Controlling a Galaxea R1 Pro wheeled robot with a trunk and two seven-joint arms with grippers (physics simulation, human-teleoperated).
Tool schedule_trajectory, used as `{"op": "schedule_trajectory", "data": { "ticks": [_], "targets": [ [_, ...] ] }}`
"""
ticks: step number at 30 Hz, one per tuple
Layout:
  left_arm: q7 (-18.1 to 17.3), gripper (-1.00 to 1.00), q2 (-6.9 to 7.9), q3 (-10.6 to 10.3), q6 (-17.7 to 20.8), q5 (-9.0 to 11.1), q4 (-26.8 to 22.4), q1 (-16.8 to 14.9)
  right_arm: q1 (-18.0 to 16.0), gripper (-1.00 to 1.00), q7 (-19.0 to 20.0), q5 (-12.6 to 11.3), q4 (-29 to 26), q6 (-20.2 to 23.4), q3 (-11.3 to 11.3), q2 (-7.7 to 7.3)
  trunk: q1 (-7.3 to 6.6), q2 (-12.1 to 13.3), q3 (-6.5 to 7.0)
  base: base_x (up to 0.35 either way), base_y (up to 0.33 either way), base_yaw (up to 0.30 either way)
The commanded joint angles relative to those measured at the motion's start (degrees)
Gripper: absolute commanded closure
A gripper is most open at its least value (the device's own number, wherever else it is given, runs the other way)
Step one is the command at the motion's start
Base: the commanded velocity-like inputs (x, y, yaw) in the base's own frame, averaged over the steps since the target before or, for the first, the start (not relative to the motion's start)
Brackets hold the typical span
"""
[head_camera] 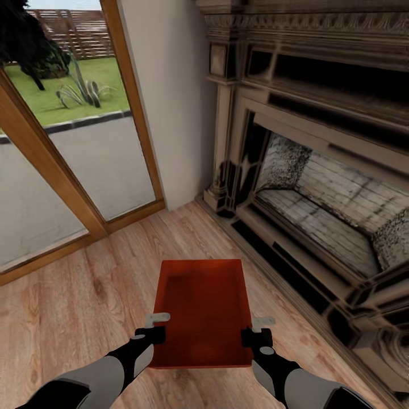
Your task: Move the two storage containers from the living room to the garage. In the garage, place one container on the floor and stack the other container on top of it (either order is fine).
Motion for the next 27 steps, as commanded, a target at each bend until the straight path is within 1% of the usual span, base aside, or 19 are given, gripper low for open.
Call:
{"op": "schedule_trajectory", "data": {
  "ticks": [1,27],
  "targets": [
    [0.2,1.0,-0.02,1.6,-0.2,0.4,0.0,-0.1,0.0,1.0,0.4,0.0,-0.1,0.1,0.8,0.06,-0.23,0.4,0.15,0.0,0.0,0.0],
    [0.2,1.0,0.06,1.5,-0.2,0.3,-0.2,-0.1,0.0,1.0,0.6,0.1,-0.1,0.0,0.8,0.07,-5.94,10.8,4.82,0.0,0.0,0.0]
  ]
}}
